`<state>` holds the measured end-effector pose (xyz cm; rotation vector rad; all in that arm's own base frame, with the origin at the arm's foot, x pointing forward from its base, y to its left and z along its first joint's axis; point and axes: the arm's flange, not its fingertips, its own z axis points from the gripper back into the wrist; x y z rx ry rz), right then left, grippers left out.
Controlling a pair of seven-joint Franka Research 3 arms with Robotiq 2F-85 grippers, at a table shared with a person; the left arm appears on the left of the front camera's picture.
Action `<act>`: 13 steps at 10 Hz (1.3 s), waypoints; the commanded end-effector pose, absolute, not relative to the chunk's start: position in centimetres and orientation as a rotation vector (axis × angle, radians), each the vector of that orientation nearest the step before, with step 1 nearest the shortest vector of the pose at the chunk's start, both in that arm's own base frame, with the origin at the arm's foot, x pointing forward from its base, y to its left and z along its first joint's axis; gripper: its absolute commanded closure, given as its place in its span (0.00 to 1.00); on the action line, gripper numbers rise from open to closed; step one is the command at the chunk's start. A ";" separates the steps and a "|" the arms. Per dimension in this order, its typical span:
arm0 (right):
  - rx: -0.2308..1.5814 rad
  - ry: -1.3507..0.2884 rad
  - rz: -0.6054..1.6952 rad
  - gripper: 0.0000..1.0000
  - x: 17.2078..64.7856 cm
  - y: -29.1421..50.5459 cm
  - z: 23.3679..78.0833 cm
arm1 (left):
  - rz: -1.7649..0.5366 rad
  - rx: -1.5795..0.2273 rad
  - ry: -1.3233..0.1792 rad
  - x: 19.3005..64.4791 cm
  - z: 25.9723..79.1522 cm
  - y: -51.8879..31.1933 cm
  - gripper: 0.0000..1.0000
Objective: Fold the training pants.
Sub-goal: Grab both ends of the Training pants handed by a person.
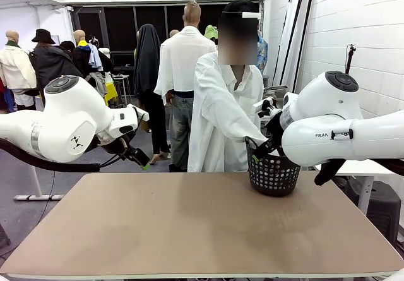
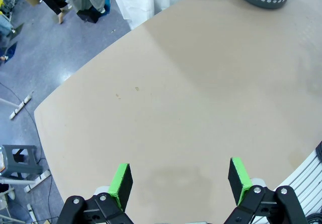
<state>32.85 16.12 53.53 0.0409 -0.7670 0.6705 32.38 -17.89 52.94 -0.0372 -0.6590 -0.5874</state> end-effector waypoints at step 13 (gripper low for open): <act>0.041 -0.767 0.672 0.00 32.8 16.1 53.5 | -0.588 -0.037 -0.664 32.4 53.0 -17.9 0.00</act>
